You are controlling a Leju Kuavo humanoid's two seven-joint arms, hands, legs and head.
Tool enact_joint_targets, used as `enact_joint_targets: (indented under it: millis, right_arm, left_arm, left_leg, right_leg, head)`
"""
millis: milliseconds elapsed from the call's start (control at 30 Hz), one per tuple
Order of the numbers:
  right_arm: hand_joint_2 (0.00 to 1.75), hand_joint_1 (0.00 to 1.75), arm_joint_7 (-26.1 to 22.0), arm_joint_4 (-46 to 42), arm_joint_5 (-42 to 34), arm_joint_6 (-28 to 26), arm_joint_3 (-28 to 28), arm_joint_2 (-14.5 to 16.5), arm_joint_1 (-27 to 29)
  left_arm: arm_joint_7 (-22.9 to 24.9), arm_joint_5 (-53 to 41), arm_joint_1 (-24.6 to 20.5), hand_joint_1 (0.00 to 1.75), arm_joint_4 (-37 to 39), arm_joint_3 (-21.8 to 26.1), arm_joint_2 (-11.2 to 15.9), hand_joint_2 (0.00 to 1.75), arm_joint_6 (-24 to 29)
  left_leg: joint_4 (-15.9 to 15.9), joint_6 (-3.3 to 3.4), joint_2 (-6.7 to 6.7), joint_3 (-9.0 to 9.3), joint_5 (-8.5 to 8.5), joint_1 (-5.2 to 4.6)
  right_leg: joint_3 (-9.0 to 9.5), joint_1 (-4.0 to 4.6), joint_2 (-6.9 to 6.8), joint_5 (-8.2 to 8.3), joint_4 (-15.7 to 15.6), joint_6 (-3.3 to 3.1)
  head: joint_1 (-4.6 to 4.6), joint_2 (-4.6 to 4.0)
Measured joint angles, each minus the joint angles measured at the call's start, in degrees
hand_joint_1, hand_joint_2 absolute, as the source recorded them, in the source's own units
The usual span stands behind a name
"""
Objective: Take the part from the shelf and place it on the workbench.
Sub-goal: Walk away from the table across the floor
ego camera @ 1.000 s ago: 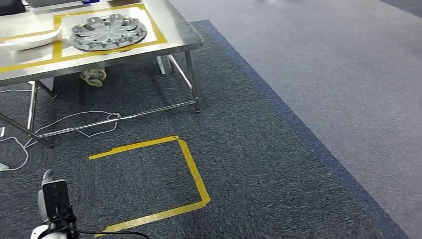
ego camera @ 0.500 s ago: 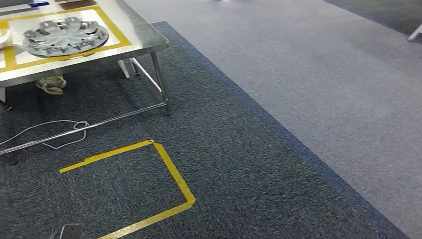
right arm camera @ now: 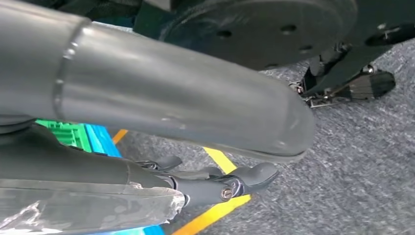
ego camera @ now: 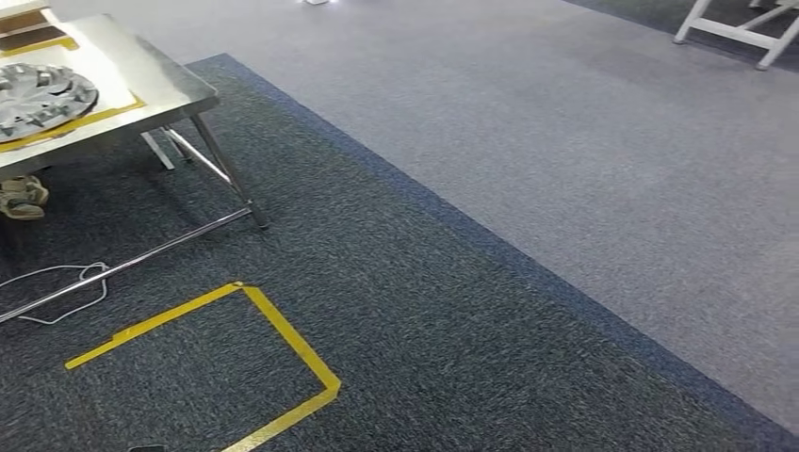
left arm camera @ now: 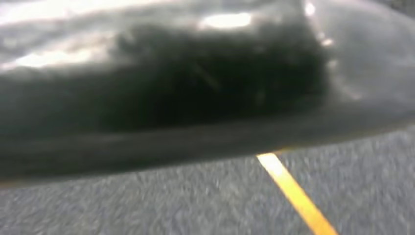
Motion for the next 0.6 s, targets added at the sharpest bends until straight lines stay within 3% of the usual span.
enact_joint_targets:
  millis: [33, 67, 133, 200, 267, 300, 367, 433, 500, 533, 600]
  right_arm:
    - [0.0, 0.0, 0.02, -0.05, -0.04, -0.03, 0.01, 0.0, 0.03]
    - [0.0, 0.0, 0.04, -0.07, -0.07, -0.03, 0.04, 0.0, 0.06]
    - [0.0, 0.0, 0.04, -0.18, -0.09, -0.04, 0.2, 0.0, 0.05]
    - [0.0, 0.0, 0.04, -0.37, -0.1, -0.04, 0.39, 0.0, 0.03]
    - [0.0, 0.0, 0.05, -0.54, -0.14, -0.04, 0.43, 0.0, 0.22]
    - [0.0, 0.0, 0.1, -0.59, -0.19, -0.04, 0.43, 0.0, 0.38]
    - [0.0, 0.0, 0.24, -0.68, -0.33, -0.05, 0.45, 0.0, 0.52]
    - [0.0, 0.0, 0.37, -0.87, -0.6, -0.08, 0.49, 0.0, 0.44]
    - [0.0, 0.0, 0.7, -1.05, -1.06, -0.13, 0.62, 0.0, 0.53]
    - [0.0, 0.0, 0.95, -1.16, -1.32, -0.15, 0.71, 0.0, 0.69]
    - [0.0, 0.0, 1.39, -1.52, -1.79, -0.2, 0.92, 0.0, 0.97]
  left_arm:
    - [-0.01, 0.05, -0.03, 0.0, 0.26, 0.32, 0.0, 0.0, -0.53]
    - [-0.01, 0.09, -0.06, 0.0, 0.42, 0.52, 0.0, 0.0, -0.8]
    - [-0.04, 0.13, -0.12, 0.0, 0.63, 0.89, -0.01, 0.0, -1.04]
    - [-0.09, 0.14, -0.23, 0.0, 0.8, 1.28, -0.05, 0.0, -1.11]
    - [-0.13, 0.19, -0.4, 0.0, 0.93, 1.51, -0.11, 0.0, -1.23]
    - [-0.13, 0.31, -0.49, 0.0, 0.96, 1.56, -0.15, 0.0, -1.5]
    - [-0.19, 0.7, -0.53, 0.0, 0.99, 1.63, -0.24, 0.0, -2.72]
    - [-0.27, 1.16, -0.31, 0.0, 1.06, 1.79, -0.28, 0.0, -3.81]
    - [-0.16, 1.49, -0.12, 0.0, 1.15, 1.91, -0.31, 0.0, -3.63]
    - [-0.04, 1.63, -0.12, 0.0, 1.19, 1.91, -0.32, 0.0, -3.22]
    - [0.25, 1.93, -0.16, 0.0, 1.3, 1.85, -0.34, 0.0, -2.29]
  left_leg:
    - [-0.18, 0.11, -0.13, -0.1, 1.05, -0.02]
    - [-2.48, 0.29, -0.4, 0.78, 3.08, -0.03]
    - [-9.79, 0.85, -2.46, 3.78, 7.31, -0.02]
    - [-14.33, 1.25, -4.32, 5.57, 8.61, -0.05]
    - [-15.16, 1.69, -3.98, 5.83, 8.42, -0.2]
    - [-15.39, 2.08, -3.38, 5.89, 8.58, -0.19]
    - [-15.9, 2.85, -2.01, 5.96, 8.97, -0.04]
    - [-16.03, 3.2, -0.36, 5.87, 9.05, -0.06]
    - [-16.0, 3.18, 1.34, 5.83, 8.98, -0.09]
    - [-15.99, 3.1, 2.1, 5.86, 8.93, -0.08]
    - [-15.97, 2.76, 3.51, 6.13, 8.71, -0.03]
  right_leg:
    - [0.07, 0.09, 0.84, 0.0, 0.02, 0.0]
    - [0.18, 0.16, 1.67, 0.0, 0.04, 0.01]
    - [0.29, 0.33, 3.22, -0.07, 0.25, 0.17]
    - [-0.15, 0.34, 4.53, -0.14, 0.56, 0.68]
    - [-0.87, 0.1, 5.64, -0.09, 0.54, 1.49]
    - [-1.15, -0.03, 5.47, -0.17, 0.72, 1.8]
    - [-2.56, -0.08, 2.86, -2.09, 3.5, 2.35]
    - [-5.97, -0.22, -0.27, -6.23, 10.57, 2.93]
    - [-8.83, -0.52, -1.09, -8.74, 16.7, 3.53]
    - [-8.89, -0.67, -1.28, -8.33, 17.05, 3.74]
    - [-5.45, -0.93, -2.44, -4.86, 11.0, 3.93]
  head:
    - [0.01, 0.0]
    - [0.01, 0.0]
    - [0.01, 0.0]
    - [0.04, 0.0]
    - [0.02, 0.0]
    - [-0.02, 0.0]
    - [0.32, 0.0]
    - [0.67, 0.0]
    - [0.69, 0.0]
    - [0.7, 0.0]
    - [0.69, 0.0]
